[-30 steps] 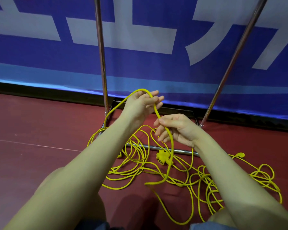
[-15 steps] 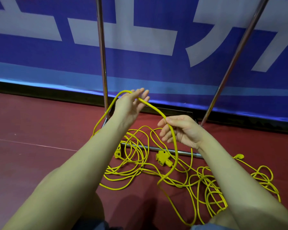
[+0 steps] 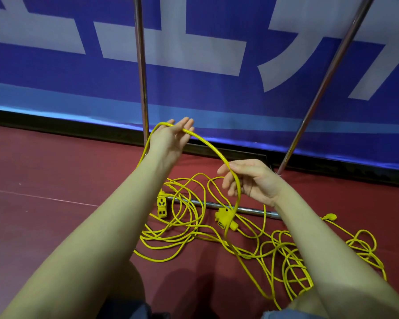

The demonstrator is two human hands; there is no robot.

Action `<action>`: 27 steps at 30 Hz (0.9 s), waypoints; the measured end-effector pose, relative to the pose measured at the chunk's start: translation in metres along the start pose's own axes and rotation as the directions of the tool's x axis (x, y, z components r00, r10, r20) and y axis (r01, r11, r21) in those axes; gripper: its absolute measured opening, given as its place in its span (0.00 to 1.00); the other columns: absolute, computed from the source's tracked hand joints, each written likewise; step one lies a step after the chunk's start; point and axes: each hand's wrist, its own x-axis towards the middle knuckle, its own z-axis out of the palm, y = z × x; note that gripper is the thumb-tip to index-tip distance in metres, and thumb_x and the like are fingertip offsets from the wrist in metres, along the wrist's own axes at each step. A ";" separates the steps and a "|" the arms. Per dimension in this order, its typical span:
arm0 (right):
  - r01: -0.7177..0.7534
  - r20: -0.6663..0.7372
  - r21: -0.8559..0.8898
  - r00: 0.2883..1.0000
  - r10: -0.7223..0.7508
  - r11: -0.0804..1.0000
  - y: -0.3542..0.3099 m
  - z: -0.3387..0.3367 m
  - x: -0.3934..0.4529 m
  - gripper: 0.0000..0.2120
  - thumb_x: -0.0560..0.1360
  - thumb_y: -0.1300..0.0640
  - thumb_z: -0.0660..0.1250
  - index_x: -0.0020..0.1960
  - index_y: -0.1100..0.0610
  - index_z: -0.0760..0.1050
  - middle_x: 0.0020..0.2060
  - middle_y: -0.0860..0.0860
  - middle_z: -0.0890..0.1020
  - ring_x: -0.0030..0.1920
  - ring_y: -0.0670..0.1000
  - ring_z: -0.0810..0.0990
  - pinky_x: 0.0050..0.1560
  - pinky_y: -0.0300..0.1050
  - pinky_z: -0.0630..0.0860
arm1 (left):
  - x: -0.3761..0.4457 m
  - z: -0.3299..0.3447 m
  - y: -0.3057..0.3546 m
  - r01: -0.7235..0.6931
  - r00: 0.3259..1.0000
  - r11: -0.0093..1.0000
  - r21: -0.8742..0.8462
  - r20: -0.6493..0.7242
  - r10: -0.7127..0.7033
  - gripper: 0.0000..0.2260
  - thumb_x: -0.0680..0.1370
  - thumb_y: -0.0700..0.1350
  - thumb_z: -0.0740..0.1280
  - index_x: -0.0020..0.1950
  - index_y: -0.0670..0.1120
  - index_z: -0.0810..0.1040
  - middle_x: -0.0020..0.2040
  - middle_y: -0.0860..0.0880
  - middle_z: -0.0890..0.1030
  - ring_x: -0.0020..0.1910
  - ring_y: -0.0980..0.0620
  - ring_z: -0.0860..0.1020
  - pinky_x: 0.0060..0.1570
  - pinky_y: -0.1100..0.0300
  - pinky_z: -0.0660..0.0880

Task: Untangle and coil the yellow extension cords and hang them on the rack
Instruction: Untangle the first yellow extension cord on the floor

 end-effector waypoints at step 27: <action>0.015 -0.049 -0.036 0.999 -0.017 0.999 0.004 -0.004 0.007 0.09 0.78 0.60 0.59 0.47 0.63 0.76 0.32 0.55 0.83 0.28 0.50 0.82 0.28 0.37 0.77 | -0.010 0.006 -0.018 0.095 0.985 0.987 0.130 0.132 -0.112 0.13 0.76 0.30 0.63 0.57 0.40 0.65 0.49 0.41 0.79 0.40 0.47 0.83 0.43 0.52 0.81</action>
